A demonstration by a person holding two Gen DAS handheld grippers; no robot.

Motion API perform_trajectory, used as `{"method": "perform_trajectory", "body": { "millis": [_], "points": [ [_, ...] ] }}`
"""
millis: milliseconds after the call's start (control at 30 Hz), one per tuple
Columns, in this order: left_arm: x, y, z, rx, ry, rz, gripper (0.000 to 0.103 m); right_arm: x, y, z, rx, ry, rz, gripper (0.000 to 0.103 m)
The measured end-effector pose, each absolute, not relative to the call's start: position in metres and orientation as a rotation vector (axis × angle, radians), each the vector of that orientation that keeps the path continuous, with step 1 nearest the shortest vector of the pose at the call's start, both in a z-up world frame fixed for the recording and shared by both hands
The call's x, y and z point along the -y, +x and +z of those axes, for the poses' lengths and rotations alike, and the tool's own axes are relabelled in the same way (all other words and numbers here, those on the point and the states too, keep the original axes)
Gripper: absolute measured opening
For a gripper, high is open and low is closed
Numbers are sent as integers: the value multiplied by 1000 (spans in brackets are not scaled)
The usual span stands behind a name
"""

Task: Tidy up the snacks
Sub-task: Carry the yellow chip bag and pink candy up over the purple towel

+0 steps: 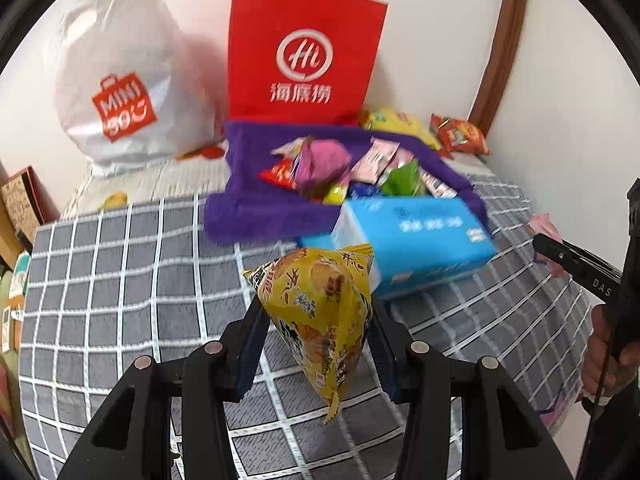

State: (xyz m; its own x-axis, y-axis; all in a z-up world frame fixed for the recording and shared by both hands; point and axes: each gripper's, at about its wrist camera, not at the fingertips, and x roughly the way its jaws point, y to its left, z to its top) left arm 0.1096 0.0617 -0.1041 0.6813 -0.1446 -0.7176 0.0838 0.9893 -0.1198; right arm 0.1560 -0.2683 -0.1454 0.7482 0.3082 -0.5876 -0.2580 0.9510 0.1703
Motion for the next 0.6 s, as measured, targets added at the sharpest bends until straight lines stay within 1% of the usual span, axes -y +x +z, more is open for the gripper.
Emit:
{"method": "perform_trajectory", "body": {
  "millis": [267, 600],
  "points": [
    [-49, 126, -71, -779, -83, -146, 45, 239, 167, -106, -572, 47, 363, 41],
    [-47, 157, -46, -764, -84, -126, 45, 210, 200, -80, -526, 0, 382, 41]
  ]
}}
